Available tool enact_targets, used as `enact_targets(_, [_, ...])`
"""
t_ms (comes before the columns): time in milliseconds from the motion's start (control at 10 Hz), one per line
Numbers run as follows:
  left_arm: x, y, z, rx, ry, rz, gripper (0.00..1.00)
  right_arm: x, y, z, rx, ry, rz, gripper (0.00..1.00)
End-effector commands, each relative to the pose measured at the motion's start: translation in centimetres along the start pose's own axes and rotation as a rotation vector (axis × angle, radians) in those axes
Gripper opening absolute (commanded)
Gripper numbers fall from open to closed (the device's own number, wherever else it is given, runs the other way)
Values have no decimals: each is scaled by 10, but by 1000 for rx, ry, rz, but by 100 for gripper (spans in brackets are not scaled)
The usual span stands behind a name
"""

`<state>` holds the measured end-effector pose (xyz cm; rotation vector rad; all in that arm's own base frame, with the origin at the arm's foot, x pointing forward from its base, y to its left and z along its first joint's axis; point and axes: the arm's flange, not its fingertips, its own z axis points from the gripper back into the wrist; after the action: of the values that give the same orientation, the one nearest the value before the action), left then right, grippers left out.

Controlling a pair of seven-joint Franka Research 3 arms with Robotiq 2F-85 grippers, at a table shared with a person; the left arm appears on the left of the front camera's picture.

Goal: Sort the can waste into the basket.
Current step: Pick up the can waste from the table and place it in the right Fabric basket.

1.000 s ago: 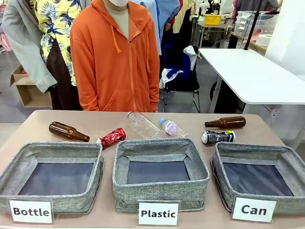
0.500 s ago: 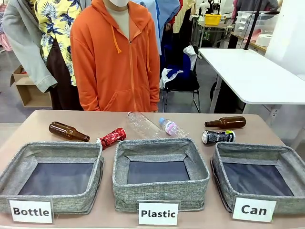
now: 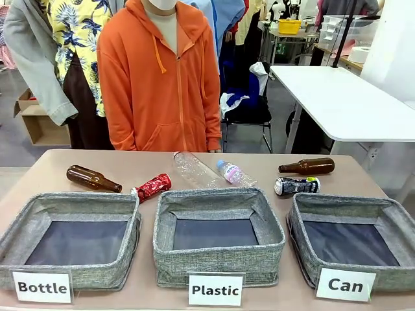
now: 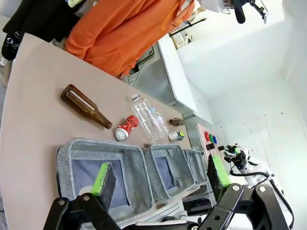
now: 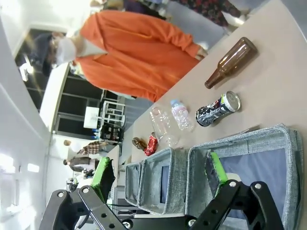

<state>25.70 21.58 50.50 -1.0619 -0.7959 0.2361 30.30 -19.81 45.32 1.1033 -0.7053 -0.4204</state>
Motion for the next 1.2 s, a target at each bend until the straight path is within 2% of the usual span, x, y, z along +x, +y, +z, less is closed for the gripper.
enact_targets(0, [3, 0, -2, -14, -7, -22, 100, 4, -1, -3, 24, -14, 29, 100])
enact_targets(200, [0, 0, 0, 0, 0, 0, 100, 4, -1, -3, 24, -14, 29, 100])
enact_targets(400, [25, -32, -37, 91, 148, -170, 100, 4, -1, -3, 24, -14, 29, 100])
enact_targets(600, [44, -64, -113, 178, 396, -333, 100, 4, -1, -3, 24, -14, 29, 100])
enact_targets(800, [47, -76, -198, 227, 655, -526, 100, 4, -1, -3, 24, -14, 29, 100])
enact_targets(1000, [39, -79, -272, 345, 748, -752, 100, 4, -1, -3, 24, -14, 29, 100])
enact_targets(1100, [28, -84, -291, 380, 761, -866, 100, 4, -1, -3, 24, -14, 29, 100])
